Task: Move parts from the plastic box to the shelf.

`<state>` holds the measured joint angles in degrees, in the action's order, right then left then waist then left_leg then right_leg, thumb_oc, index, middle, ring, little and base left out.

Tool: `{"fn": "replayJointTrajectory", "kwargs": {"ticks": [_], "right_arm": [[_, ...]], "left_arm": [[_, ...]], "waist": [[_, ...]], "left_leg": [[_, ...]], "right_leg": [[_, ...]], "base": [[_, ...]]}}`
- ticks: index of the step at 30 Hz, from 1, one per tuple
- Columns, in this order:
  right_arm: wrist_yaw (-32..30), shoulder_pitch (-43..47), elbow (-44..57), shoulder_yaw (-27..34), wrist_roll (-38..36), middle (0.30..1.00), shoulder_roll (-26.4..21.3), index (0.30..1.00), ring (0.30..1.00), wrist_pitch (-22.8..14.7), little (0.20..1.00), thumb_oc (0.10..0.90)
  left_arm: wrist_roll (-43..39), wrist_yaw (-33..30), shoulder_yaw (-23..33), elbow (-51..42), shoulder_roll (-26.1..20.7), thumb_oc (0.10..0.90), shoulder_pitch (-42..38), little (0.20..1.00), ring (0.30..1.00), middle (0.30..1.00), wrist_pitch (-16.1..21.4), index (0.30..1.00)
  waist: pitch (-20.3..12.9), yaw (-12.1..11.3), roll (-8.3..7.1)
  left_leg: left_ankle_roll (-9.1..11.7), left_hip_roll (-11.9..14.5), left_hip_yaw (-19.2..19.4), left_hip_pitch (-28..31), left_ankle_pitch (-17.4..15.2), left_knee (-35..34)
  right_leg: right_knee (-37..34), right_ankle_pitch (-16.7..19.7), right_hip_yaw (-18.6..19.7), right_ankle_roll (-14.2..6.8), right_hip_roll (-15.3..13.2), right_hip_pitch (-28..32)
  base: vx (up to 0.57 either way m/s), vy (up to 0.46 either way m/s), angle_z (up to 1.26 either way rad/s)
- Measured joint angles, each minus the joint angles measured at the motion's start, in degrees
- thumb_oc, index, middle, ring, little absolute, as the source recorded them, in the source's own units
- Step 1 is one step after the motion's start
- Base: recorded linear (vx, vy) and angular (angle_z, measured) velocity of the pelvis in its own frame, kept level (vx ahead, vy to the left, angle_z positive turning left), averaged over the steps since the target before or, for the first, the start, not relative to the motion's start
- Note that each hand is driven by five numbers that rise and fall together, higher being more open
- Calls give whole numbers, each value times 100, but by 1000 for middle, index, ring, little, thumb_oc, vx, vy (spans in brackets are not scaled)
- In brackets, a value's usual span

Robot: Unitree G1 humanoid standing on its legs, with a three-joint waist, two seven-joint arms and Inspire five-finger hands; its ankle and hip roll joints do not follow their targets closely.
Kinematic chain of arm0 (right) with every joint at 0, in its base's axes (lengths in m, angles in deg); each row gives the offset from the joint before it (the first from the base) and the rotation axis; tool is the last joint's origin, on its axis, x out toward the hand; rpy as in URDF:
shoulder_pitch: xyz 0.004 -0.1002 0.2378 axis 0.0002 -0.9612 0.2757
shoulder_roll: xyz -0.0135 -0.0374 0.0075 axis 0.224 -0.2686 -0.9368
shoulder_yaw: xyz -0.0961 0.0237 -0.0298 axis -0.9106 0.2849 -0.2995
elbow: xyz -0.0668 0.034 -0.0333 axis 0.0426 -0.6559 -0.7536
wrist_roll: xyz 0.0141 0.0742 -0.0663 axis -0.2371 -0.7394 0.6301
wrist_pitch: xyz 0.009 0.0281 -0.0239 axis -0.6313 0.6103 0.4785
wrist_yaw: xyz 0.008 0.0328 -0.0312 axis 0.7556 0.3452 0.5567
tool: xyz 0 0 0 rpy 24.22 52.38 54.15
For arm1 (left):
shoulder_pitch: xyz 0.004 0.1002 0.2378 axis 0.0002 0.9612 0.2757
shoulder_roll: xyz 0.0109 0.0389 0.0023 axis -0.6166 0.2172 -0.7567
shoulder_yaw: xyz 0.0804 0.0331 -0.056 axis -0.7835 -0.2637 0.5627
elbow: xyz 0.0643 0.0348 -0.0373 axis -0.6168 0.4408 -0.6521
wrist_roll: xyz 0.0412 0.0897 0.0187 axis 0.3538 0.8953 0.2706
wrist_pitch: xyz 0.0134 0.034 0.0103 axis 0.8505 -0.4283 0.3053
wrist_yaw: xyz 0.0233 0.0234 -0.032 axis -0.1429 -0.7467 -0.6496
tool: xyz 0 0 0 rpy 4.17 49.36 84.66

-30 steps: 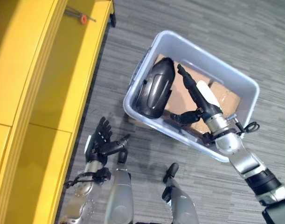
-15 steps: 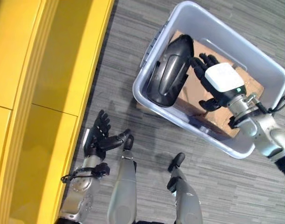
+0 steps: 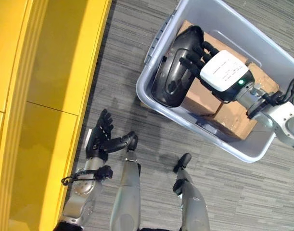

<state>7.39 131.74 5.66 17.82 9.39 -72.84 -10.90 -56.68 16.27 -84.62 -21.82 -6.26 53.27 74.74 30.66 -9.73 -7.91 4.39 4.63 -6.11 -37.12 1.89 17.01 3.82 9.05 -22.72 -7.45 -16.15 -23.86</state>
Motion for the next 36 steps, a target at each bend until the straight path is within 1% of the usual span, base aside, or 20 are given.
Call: {"fn": "replayJointTrajectory", "kwargs": {"ticks": [2, 6, 7, 10, 13, 16, 18, 22, 27, 31, 36], "right_arm": [[48, 195, -28, -302, 112, 1000, -50, 1000, 1000, -4, 1000, 900], [92, 403, -43, -588, 202, 1000, -78, 1000, 1000, -19, 1000, 900], [104, 640, -123, -838, 203, 1000, -78, 1000, 1000, -21, 1000, 900], [132, 872, -276, -1012, 203, 1000, -77, 1000, 1000, -30, 1000, 900], [152, 919, -286, -1024, 203, 1000, -77, 1000, 1000, -11, 1000, 900], [153, 1223, -290, -1291, 203, 1000, -82, 1000, 1000, -8, 1000, 900], [160, 1525, -306, -1644, 207, 1000, -113, 1000, 1000, -21, 1000, 900], [164, 1643, -442, -1762, 204, 1000, -99, 1000, 1000, -50, 1000, 900], [192, 1662, -720, -1766, 195, 1000, -100, 1000, 1000, -37, 1000, 900], [196, 1727, -932, -1764, 188, 1000, -100, 1000, 1000, 14, 1000, 900], [193, 1744, -1166, -1799, 184, 1000, -5, 1000, 1000, 20, 1000, 900]], "left_arm": [[21, 0, -6, 0, 0, 900, -37, 1000, 1000, 1000, 0, 1000], [23, -1, -4, 9, -12, 900, -39, 1000, 1000, 1000, 2, 1000], [23, -1, -9, 11, -26, 900, -40, 1000, 1000, 1000, 2, 1000], [23, -8, 0, 14, -50, 900, -42, 1000, 1000, 1000, 9, 1000], [24, -10, -3, 14, -45, 900, -41, 1000, 1000, 1000, 9, 1000], [24, -15, -5, 14, -46, 900, -44, 1000, 1000, 1000, 15, 1000], [22, -30, -6, 16, -46, 900, -48, 1000, 1000, 1000, 23, 1000], [20, -127, 4, 20, -50, 900, -34, 1000, 1000, 1000, 38, 1000], [20, -134, -2, 20, -50, 900, -29, 1000, 1000, 1000, 50, 1000], [20, -213, -4, 16, -50, 900, -38, 1000, 1000, 1000, 136, 1000], [18, -217, -12, 16, -52, 900, -20, 1000, 1000, 1000, 177, 1000]], "waist": [[0, 9, 0], [0, 10, 0], [0, 12, 0], [0, 8, 0], [0, 9, 0], [0, 20, 1], [-1, 25, 1], [-1, 12, 2], [-1, 18, 2], [-3, 16, 5], [-6, 5, 13]], "left_leg": [[6, 0, -26, -73, 20, 0], [7, -6, -39, -166, 43, 1], [7, -9, -45, -224, 60, 0], [2, -14, -45, -309, 87, -2], [3, -15, -51, -354, 94, 0], [4, -13, -50, -438, 115, 0], [5, -12, -53, -512, 135, -2], [-5, -33, -55, -617, 153, -4], [-18, -75, -66, -723, 171, -5], [-25, -96, -85, -877, 188, 2], [-47, -155, -69, -928, 176, 33]], "right_leg": [[27, -3, -7, 4, 2, -77], [56, -4, -12, 5, -5, -171], [79, -4, -12, 5, -11, -233], [142, -15, -7, 22, -29, -352], [163, -18, -9, 25, -33, -400], [227, -26, 4, 26, -42, -523], [249, -27, 5, 27, -43, -600], [280, -37, 7, 30, -74, -715], [353, -62, 4, 7, -121, -836], [470, -106, 7, 26, -155, -1032], [778, -274, 113, 7, -231, -1225]], "base": [[1, -4, 2], [0, 0, 0], [0, 0, 0], [0, 0, 0], [0, 0, 0], [0, 0, 0], [0, 0, 0], [8, -1, 1], [32, -15, 4], [27, -7, 1], [40, -15, 1]]}}
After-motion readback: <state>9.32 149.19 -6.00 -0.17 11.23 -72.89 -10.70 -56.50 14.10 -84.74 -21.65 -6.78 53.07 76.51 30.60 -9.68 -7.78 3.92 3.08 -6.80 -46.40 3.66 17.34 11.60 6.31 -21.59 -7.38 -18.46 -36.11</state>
